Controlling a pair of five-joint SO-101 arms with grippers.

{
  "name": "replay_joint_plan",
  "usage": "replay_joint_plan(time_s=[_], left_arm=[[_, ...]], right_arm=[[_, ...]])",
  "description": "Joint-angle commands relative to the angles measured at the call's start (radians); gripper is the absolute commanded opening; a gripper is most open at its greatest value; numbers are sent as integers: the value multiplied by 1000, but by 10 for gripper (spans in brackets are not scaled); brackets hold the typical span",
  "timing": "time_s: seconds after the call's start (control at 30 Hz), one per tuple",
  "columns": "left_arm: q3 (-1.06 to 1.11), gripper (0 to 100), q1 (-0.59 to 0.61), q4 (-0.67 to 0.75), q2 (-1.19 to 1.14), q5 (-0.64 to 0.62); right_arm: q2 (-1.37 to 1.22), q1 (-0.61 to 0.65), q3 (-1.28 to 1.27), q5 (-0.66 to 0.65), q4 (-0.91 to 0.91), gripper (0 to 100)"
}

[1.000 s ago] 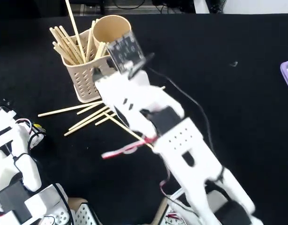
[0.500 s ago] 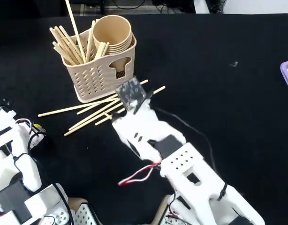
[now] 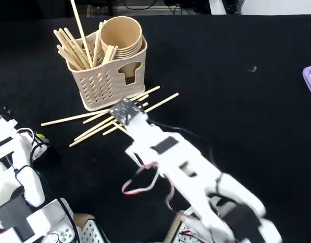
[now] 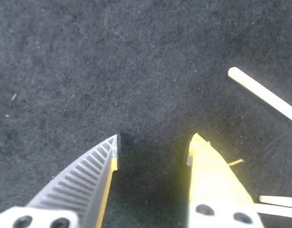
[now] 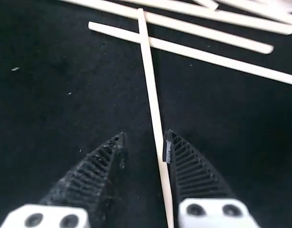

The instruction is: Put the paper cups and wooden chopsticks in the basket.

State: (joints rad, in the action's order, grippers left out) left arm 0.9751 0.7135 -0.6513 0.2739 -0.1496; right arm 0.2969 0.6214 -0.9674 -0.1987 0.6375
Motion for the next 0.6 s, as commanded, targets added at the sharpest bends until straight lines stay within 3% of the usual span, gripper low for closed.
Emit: replay_joint_plan(time_s=[0.0,0.13,0.23,0.57], left_arm=[[-28,238,12,9,-2,9],[-28,238,12,9,-2,9],[-30,238,12,9,-2,9],[-30,238,12,9,-2,9]], right_arm=[[-139,48,114,-3,8,135],[-245,75,159,-11,17,119],[-245,71,165,-11,14,3],[45,75,10,-6,11,11]])
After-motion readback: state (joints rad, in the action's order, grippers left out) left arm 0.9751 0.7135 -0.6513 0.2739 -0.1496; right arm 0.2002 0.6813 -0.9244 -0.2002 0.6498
